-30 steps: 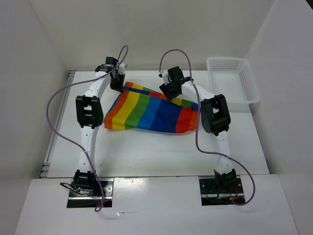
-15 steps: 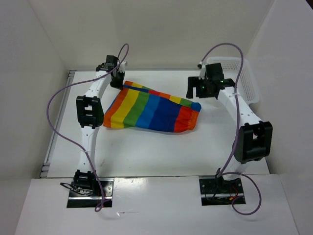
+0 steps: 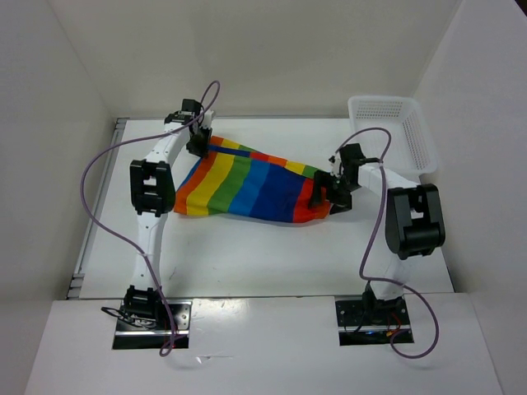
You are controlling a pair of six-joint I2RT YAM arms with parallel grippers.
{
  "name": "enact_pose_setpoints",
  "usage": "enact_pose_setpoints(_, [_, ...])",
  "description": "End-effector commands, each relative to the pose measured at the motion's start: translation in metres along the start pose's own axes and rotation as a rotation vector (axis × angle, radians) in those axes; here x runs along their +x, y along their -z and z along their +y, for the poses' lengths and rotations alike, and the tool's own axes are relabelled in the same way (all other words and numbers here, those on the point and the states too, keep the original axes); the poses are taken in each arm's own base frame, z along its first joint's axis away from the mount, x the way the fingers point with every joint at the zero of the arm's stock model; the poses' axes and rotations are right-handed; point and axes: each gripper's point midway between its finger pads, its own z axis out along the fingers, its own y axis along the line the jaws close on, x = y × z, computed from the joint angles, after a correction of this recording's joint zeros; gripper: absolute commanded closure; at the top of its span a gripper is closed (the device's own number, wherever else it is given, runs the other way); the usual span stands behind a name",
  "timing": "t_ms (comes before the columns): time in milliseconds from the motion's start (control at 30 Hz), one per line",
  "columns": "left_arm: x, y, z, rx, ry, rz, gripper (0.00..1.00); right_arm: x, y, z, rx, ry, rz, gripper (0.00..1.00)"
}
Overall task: Fold and stack the shorts
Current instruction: Fold the shorts
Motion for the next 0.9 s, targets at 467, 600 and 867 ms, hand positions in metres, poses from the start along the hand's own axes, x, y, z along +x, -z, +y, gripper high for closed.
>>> enact_pose_setpoints(467, [-0.005,0.032,0.006,-0.027,0.004,-0.023,0.64,-0.082,-0.078,0.012,0.115,-0.075,-0.151,0.67])
enact_pose_setpoints(600, [-0.011,0.040,0.020,-0.079,0.011,-0.044,0.64,-0.086,-0.074,0.009,0.136,-0.046,-0.167,1.00])
enact_pose_setpoints(867, [-0.096,0.152,0.006,-0.143,-0.025,-0.308,0.46,-0.098,-0.039,0.027,0.099,0.094,-0.222,1.00])
